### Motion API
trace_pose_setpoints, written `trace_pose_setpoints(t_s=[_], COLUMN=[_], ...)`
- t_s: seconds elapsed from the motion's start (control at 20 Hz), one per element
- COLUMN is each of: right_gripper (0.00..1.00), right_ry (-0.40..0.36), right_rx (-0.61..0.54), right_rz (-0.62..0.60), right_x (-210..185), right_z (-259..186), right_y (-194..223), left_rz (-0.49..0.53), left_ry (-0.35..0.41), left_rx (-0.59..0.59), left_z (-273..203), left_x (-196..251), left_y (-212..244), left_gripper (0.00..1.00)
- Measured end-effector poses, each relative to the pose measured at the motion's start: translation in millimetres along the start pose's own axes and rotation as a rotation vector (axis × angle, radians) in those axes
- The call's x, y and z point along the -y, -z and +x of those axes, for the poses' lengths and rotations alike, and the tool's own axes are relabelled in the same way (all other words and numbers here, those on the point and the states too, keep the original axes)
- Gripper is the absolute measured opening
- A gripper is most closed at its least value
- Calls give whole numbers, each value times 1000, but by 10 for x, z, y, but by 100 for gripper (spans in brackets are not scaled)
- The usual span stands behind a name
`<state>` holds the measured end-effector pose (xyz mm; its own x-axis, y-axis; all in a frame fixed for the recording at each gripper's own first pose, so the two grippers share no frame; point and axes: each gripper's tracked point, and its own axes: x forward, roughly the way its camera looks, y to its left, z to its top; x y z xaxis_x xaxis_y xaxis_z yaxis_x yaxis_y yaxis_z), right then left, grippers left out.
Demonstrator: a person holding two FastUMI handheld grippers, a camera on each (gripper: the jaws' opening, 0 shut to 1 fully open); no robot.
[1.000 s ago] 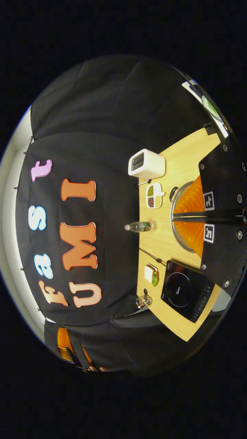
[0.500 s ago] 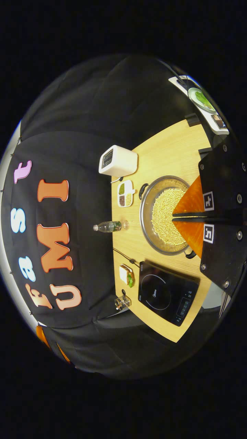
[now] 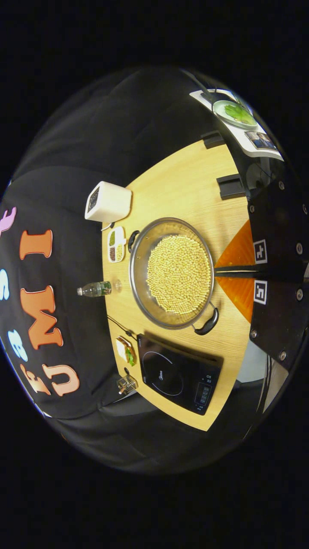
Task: First push the handle of the pot to place it horizontally, then grasp the pot with both hands and set it on the induction cooktop.
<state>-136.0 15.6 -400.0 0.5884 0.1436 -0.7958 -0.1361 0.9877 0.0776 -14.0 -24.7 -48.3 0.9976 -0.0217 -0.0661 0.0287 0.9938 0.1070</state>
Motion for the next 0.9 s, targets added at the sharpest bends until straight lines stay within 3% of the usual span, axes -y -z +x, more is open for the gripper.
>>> trace_pose_setpoints(t_s=[0.4,0.9], right_gripper=[0,0], right_ry=[-5,-57], right_rx=[-123,-235], right_rz=[-34,-76], right_x=[-75,-438], right_z=[296,794], right_y=[383,609], left_rz=[19,50], left_ry=[-13,-113], left_rx=[-45,-79], left_z=[43,51], left_x=[-101,-592], left_y=[251,377], left_gripper=[97,97])
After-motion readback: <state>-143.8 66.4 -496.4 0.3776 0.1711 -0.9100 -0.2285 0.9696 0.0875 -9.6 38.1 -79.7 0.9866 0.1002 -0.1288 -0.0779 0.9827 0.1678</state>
